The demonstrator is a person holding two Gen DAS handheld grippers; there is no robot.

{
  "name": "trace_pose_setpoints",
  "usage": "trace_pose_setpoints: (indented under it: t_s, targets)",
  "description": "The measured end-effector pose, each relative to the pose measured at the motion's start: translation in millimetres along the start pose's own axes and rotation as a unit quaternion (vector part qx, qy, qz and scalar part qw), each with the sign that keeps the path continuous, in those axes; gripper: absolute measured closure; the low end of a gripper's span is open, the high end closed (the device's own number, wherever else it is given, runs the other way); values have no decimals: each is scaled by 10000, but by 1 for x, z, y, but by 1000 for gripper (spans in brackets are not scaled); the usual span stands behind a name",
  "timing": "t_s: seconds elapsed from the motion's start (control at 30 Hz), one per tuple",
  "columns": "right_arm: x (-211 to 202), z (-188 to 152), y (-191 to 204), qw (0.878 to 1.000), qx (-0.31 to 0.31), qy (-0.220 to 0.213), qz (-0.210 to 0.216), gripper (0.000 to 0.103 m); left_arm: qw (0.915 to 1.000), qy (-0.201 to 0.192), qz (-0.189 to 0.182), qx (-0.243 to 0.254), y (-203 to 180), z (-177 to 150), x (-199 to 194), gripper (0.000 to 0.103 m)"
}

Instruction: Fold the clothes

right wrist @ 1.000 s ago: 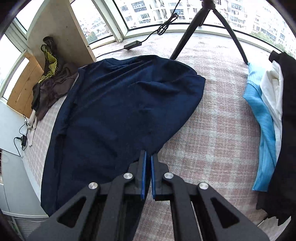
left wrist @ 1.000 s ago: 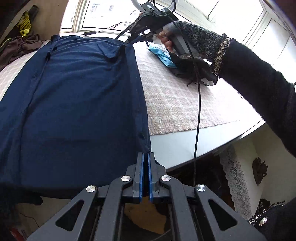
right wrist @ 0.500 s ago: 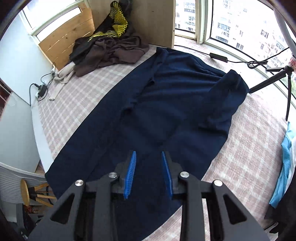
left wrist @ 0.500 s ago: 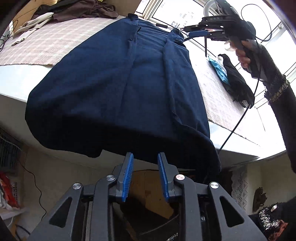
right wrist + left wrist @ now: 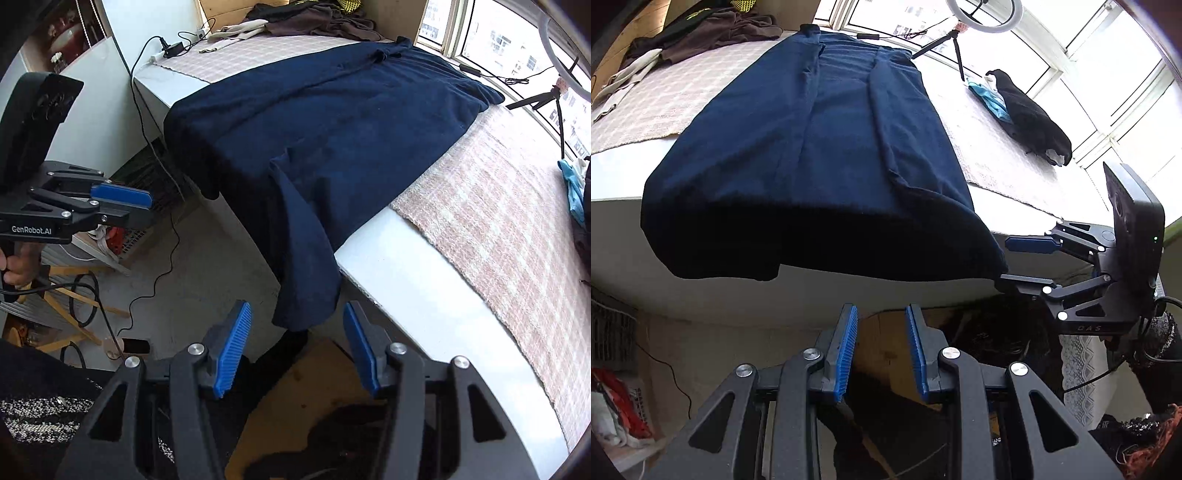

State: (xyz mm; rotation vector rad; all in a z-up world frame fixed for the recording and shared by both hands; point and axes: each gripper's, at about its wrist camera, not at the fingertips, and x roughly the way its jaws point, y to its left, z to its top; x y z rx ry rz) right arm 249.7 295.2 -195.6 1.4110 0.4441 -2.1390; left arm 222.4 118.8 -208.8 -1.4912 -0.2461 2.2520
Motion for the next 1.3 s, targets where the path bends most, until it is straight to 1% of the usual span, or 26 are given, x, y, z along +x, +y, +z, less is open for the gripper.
trace_pose_setpoints:
  t_s: [0.03,0.07,0.1,0.13,0.23,0.3,0.33,0.37,0.4,0.43,0.47,0.5,0.53,0.67,0.73,0.77,0.83,0.9,0.97,1.03,1.13,1.2,1.23,1.3]
  targets:
    - [4,-1,-2,10000,73,-5,-9,54,10000,-16,13,18,-1,-1,-2,78]
    - [8,-2,-5,9999,167,-22,13,60,10000,-31,26,36,-1,-3,-4,78]
    - [10,-3,-8,9995,289,-41,89,87,10000,-48,43,42,-1,-4,-6,78]
    - [10,-4,-12,9989,425,-61,191,98,9999,-65,59,48,0,-6,-8,78]
    - [3,-5,-13,9960,722,-147,509,98,9999,-105,119,20,5,-12,-15,78]
    - [-6,-5,1,9930,764,-219,874,98,9998,-131,171,-52,14,-16,-20,78]
    - [-5,-3,13,9891,777,-189,1238,98,9996,-149,201,-100,20,-19,-22,78]
    - [-2,1,27,9825,790,-125,1684,98,9995,-167,231,-149,26,-21,-25,78]
    - [1,5,40,9738,801,-60,2127,96,9993,-185,261,-197,32,-23,-27,78]
    - [7,8,57,9656,729,115,2493,90,9991,-185,292,-265,39,-25,-28,78]
    - [14,9,73,9593,603,381,2731,86,9988,-178,312,-319,45,-25,-28,78]
    - [15,8,74,9587,619,478,2735,76,9986,-170,333,-374,50,-26,-28,78]
    - [12,6,68,9606,709,480,2646,73,9983,-162,353,-428,56,-27,-28,78]
    - [1,-3,43,9664,1066,488,2286,73,9995,-94,54,-282,53,-22,-14,78]
    - [-4,-4,24,9686,1306,484,2059,66,9998,-89,-146,-78,42,-15,-2,78]
    - [-7,0,9,9693,1488,473,1900,66,9998,-99,-191,39,38,-11,5,78]
    - [-22,20,-13,9752,1500,238,1607,66,9992,-120,-282,273,28,-1,19,78]
    - [-39,44,-32,9808,1441,-39,1316,66,9985,-112,-367,397,21,7,32,76]
    - [-53,74,-47,9869,1299,-274,914,66,9978,-63,-397,530,15,14,45,76]
    - [-57,107,-65,9905,1218,-407,483,66,9970,27,-372,675,9,19,57,76]
    - [-36,153,-94,9927,1135,-326,239,66,9956,123,-276,882,2,22,71,76]
    - [-8,180,-103,9942,1067,-120,100,66,9951,189,-212,947,1,26,79,75]
    - [8,192,-106,9944,1056,1,39,66,9948,191,-124,992,1,27,82,75]
    - [38,212,-111,9938,1080,243,-43,66,9946,206,-49,1017,4,29,87,74]
